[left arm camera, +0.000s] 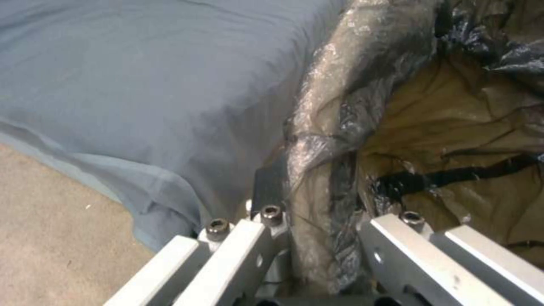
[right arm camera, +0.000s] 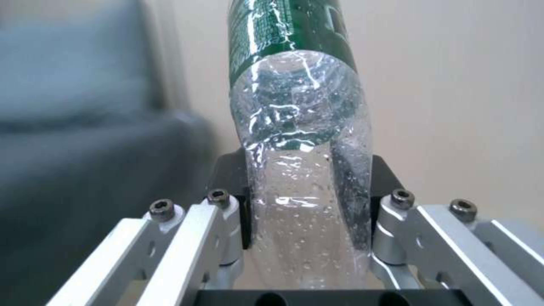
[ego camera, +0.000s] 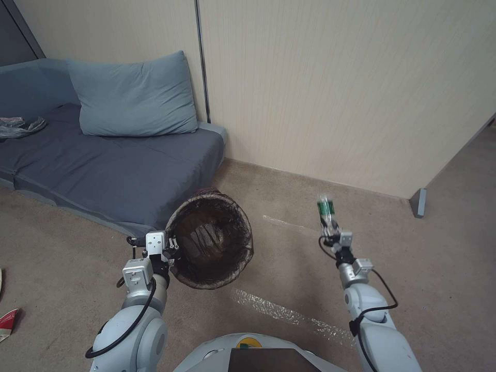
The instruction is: Pick up the trash bin, then pick up the garbage from the floor and place it into the trash bin.
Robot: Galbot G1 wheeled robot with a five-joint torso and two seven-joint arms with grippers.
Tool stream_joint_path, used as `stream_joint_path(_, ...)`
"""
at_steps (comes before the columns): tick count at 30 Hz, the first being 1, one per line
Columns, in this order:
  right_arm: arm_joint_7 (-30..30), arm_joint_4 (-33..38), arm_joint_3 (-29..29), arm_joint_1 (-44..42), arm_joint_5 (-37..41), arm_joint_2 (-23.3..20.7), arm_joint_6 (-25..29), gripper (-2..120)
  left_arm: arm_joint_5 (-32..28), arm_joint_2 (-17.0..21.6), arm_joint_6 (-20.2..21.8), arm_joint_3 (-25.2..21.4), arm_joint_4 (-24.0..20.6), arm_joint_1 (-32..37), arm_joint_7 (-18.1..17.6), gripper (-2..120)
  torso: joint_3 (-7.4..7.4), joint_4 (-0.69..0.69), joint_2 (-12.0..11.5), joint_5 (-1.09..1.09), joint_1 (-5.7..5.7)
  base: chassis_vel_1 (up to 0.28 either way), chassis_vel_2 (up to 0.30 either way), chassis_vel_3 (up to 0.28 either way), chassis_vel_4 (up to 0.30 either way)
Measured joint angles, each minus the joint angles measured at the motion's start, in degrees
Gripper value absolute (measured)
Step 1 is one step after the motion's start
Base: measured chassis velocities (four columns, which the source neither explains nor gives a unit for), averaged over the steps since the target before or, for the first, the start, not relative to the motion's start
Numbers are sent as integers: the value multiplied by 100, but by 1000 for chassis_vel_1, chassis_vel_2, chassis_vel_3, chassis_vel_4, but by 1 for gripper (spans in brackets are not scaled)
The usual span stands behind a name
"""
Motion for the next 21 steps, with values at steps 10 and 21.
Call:
stream_joint_path(10, -1472, 3700, -1568, -877, 1532, -336, -129, 29, 0, 0, 0, 1, 0, 0, 0, 0, -1, 2, 0, -1, 0, 0, 0, 0, 0)
stream_joint_path(21, -2073, 3249, -3025, -739, 1137, -416, -368, 29, 0, 0, 0, 0, 0, 0, 0, 0, 0, 1, 0, -2, 0, 0, 0, 0, 0)
